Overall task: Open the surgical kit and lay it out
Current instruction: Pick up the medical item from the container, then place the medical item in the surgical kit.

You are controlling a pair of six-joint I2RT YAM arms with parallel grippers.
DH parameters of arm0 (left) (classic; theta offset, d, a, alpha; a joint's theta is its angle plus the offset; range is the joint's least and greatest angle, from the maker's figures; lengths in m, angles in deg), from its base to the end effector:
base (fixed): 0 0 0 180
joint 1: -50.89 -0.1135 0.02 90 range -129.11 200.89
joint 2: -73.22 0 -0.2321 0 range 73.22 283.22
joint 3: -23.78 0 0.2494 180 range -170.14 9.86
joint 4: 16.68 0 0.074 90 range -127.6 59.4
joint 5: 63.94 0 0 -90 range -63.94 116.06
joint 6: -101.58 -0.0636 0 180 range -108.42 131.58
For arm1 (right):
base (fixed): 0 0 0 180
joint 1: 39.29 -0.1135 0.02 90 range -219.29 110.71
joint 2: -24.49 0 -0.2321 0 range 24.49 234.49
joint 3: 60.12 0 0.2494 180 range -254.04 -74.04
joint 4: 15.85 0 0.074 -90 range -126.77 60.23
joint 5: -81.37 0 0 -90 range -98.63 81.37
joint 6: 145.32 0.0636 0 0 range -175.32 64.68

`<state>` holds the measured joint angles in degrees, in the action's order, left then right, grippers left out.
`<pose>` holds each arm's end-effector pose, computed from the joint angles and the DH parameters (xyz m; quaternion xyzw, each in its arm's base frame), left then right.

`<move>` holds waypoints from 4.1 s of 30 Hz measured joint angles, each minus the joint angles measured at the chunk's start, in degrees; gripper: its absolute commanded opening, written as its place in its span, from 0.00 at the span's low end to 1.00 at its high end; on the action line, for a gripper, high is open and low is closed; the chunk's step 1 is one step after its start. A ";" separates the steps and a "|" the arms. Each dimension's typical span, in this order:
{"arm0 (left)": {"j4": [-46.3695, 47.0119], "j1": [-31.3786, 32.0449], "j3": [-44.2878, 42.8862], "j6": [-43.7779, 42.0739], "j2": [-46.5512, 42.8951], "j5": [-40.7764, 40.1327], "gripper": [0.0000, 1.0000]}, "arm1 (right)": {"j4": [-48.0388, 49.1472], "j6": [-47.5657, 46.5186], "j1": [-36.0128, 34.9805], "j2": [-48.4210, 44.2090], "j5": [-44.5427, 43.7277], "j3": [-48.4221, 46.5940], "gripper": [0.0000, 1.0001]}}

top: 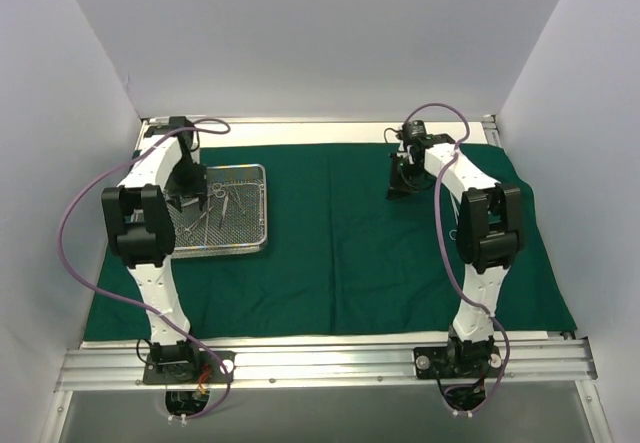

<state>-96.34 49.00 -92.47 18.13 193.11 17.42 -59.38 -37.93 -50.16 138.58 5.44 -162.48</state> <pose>0.4000 0.0228 0.1629 -0.0776 0.9924 0.0728 0.0613 0.4255 0.0975 0.1632 0.0174 0.9478 0.1857 0.2588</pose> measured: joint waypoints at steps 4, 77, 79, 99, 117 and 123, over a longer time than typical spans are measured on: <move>0.83 1.70 0.00 -1.33 0.00 -0.20 0.65 | 0.13 -0.11 0.00 -0.52 0.28 0.09 0.00; 23.39 15.72 5.77 28.39 -19.28 44.76 0.02 | 25.70 10.93 -13.18 -5.22 41.92 -3.02 0.57; 25.55 16.11 6.36 29.68 -19.28 46.82 0.02 | 28.94 13.38 -13.11 -5.22 44.04 -3.04 0.58; 38.36 19.32 7.82 35.45 -20.11 55.82 0.02 | 58.58 35.91 -13.25 -5.97 53.94 6.86 0.40; 37.27 17.42 7.89 34.14 -20.13 54.88 0.94 | 38.66 21.94 -12.37 -6.43 49.29 -0.61 0.00; 28.37 13.16 6.99 26.29 -20.13 46.66 0.94 | 17.22 8.48 -7.23 -7.04 34.01 -2.27 0.00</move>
<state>-67.97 62.16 -85.47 44.42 172.98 64.08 -42.15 -29.45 -57.39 131.54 39.45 -164.76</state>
